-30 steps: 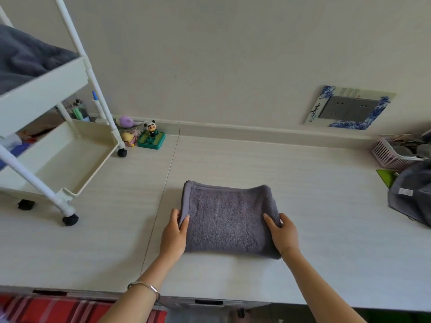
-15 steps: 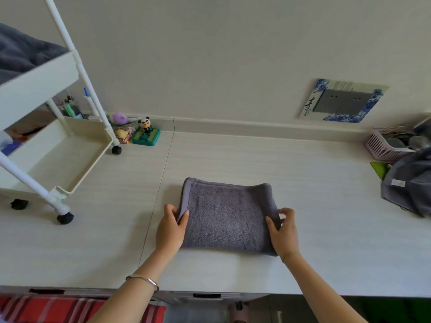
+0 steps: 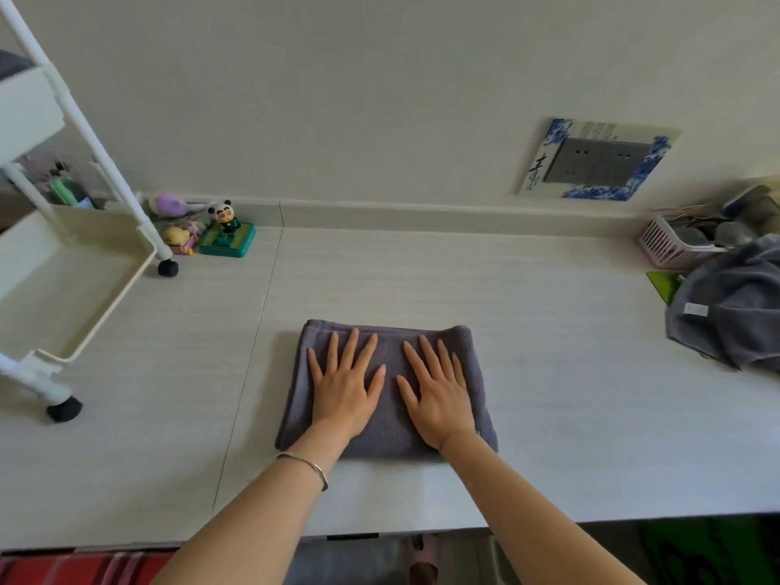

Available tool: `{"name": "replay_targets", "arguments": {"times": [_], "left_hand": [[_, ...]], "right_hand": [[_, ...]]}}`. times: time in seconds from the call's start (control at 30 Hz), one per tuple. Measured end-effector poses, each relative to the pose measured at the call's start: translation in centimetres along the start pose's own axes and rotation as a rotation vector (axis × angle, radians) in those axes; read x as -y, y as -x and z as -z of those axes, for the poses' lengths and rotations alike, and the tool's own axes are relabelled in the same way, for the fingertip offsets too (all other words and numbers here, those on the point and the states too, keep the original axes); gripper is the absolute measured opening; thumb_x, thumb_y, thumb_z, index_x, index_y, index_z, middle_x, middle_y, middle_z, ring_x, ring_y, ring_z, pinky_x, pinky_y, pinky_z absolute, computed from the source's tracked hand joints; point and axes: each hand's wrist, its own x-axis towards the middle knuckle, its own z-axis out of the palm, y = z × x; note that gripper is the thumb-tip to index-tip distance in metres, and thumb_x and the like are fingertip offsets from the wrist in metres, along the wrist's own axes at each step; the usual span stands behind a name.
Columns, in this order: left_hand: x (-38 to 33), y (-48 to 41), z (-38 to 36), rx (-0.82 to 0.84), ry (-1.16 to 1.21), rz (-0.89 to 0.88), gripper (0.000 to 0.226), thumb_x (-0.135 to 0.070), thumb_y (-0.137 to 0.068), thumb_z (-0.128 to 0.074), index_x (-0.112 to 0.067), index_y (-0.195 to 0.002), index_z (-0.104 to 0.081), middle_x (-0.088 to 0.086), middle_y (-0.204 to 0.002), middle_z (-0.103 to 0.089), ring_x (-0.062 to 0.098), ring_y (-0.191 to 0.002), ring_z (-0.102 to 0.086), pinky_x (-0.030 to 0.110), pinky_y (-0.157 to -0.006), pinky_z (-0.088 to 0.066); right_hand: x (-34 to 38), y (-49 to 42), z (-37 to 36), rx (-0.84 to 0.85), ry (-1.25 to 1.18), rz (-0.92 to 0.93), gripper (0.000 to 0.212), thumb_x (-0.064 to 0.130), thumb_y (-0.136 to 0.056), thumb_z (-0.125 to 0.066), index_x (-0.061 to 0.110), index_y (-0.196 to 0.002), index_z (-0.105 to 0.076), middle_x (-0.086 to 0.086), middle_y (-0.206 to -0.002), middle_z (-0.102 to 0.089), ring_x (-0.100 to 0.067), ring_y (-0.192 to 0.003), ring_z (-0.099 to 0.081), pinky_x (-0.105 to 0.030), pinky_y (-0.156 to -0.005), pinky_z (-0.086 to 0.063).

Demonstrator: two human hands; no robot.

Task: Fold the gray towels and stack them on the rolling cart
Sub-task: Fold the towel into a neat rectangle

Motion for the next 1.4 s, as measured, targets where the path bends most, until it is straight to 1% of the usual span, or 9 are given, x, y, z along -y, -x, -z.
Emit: {"name": "replay_targets", "arguments": {"times": [0.13,0.27,0.43,0.6,0.83,1.07,1.2,1.27,1.4], "left_hand": [[0.7,-0.8,-0.2,-0.030,0.021,0.064,0.076,-0.065,-0.083,-0.004,-0.031,-0.148,-0.025,0.002,-0.157,-0.020,0.033,-0.146,-0.007,0.060,-0.111,0.005],[0.8,-1.0,0.4,0.012,0.035,0.163,0.088,-0.071,-0.075,0.004,-0.031,-0.150,-0.019,0.001,-0.160,-0.009,0.039,-0.145,0.002,0.060,-0.112,-0.001],[0.9,-1.1,1.2,0.079,0.079,0.305,0.100,-0.079,-0.068,0.007,-0.026,-0.152,-0.002,0.002,-0.160,0.006,0.045,-0.142,0.000,0.056,-0.114,-0.007],[0.9,-0.6,2.1,0.076,0.136,0.342,0.095,-0.071,-0.087,-0.026,-0.010,-0.151,0.007,0.008,-0.159,0.012,0.036,-0.144,-0.007,0.047,-0.117,-0.012],[4.3,2.0,4.5,0.121,0.268,0.462,0.091,-0.074,-0.080,-0.042,-0.003,-0.136,-0.033,0.016,-0.136,-0.044,0.034,-0.122,-0.046,0.043,-0.093,-0.044],[5.3,3.3,6.5,0.399,0.505,0.539,0.107,-0.075,-0.067,-0.060,0.003,-0.135,-0.036,0.014,-0.135,-0.050,0.029,-0.119,-0.052,0.029,-0.092,-0.045],[5.3,3.4,8.5,0.418,0.910,0.606,0.080,-0.053,-0.065,-0.079,0.000,-0.118,-0.052,0.003,-0.112,-0.058,0.024,-0.112,-0.057,0.026,-0.090,-0.044],[5.7,3.3,10.3,0.452,1.091,0.588,0.091,-0.053,-0.048,-0.086,-0.002,-0.118,-0.059,0.007,-0.108,-0.068,0.023,-0.100,-0.065,0.032,-0.091,-0.051],[5.8,3.9,15.4,0.439,1.218,0.471,0.060,-0.039,-0.062,-0.079,-0.010,-0.112,-0.062,0.008,-0.098,-0.073,0.022,-0.090,-0.070,0.032,-0.079,-0.055]], "right_hand": [[-1.6,0.1,0.6,-0.056,0.050,-0.044,0.081,0.070,-0.085,0.003,0.025,-0.152,-0.009,0.007,-0.159,-0.006,-0.006,-0.142,0.009,-0.027,-0.114,0.017],[-2.5,-0.2,0.7,-0.076,0.032,-0.121,0.094,0.076,-0.078,0.010,0.020,-0.152,-0.009,0.007,-0.158,-0.003,-0.006,-0.143,0.008,-0.027,-0.116,0.010],[-2.7,-0.3,0.9,-0.030,-0.056,-0.217,0.088,0.072,-0.078,-0.003,0.025,-0.151,0.003,0.016,-0.154,0.014,-0.010,-0.146,0.010,-0.030,-0.118,-0.002],[-2.9,-0.1,2.2,0.045,-0.232,-0.273,0.074,0.055,-0.095,-0.036,0.029,-0.151,0.004,0.011,-0.159,0.011,-0.016,-0.147,0.000,-0.034,-0.118,-0.011],[-5.0,1.8,5.3,0.129,-0.709,-0.550,0.076,0.039,-0.091,-0.058,0.010,-0.149,-0.018,-0.008,-0.153,-0.026,-0.025,-0.137,-0.033,-0.038,-0.113,-0.029],[-5.1,3.4,6.3,0.301,-0.717,-0.671,0.071,0.051,-0.084,-0.062,0.007,-0.136,-0.042,-0.012,-0.132,-0.051,-0.027,-0.118,-0.051,-0.037,-0.098,-0.042],[-3.7,3.6,7.6,0.412,-0.956,-0.740,0.070,0.053,-0.075,-0.070,0.005,-0.124,-0.054,-0.007,-0.113,-0.061,-0.023,-0.104,-0.058,-0.034,-0.092,-0.048],[-2.9,4.1,9.5,0.465,-1.152,-0.747,0.067,0.048,-0.070,-0.076,0.007,-0.119,-0.057,-0.010,-0.111,-0.067,-0.024,-0.103,-0.063,-0.035,-0.085,-0.053],[-0.7,4.1,13.4,0.444,-1.277,-0.616,0.060,0.043,-0.066,-0.076,0.011,-0.114,-0.060,-0.009,-0.111,-0.069,-0.024,-0.103,-0.064,-0.033,-0.076,-0.053]]}}
